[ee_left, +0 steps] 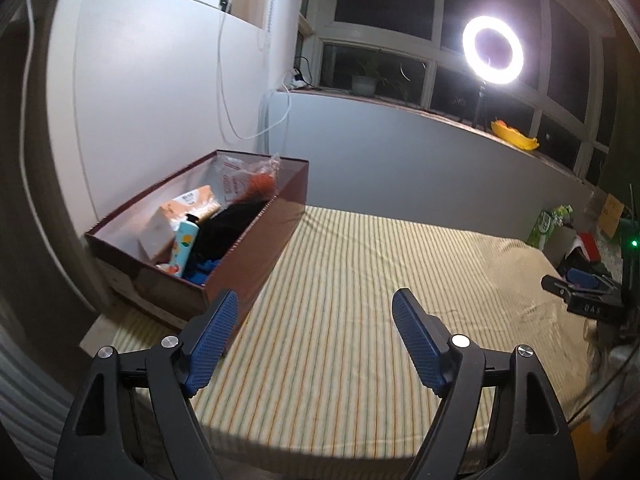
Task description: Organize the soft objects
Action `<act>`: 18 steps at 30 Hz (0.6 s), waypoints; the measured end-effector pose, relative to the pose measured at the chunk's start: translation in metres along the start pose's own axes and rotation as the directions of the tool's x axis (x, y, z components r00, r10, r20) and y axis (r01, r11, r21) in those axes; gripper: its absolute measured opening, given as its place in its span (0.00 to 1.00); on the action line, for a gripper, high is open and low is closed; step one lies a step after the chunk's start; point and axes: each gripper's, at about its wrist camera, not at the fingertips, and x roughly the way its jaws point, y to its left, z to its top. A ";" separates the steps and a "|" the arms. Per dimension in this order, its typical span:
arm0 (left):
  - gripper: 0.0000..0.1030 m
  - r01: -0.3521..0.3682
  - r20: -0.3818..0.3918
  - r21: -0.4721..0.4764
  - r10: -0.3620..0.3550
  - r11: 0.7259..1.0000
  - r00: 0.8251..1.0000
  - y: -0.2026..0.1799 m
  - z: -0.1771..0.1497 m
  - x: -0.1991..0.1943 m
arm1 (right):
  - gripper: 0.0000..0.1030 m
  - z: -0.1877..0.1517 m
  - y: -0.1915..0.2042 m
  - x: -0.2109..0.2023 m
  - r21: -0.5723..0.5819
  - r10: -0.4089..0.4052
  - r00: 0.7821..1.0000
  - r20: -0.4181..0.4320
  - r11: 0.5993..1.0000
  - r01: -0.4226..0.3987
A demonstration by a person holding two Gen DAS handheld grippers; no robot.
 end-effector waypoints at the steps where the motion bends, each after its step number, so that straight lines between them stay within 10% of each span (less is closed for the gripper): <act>1: 0.77 -0.011 0.005 -0.001 0.011 1.000 1.000 0.000 0.000 -0.003 | 0.90 0.001 0.007 -0.004 -0.009 0.018 1.000 0.007 1.000 -0.017; 18: 0.79 -0.130 0.059 -0.076 0.135 0.989 0.989 0.027 -0.005 -0.045 | 0.90 -0.003 0.117 -0.052 -0.126 0.233 0.971 0.057 0.966 -0.224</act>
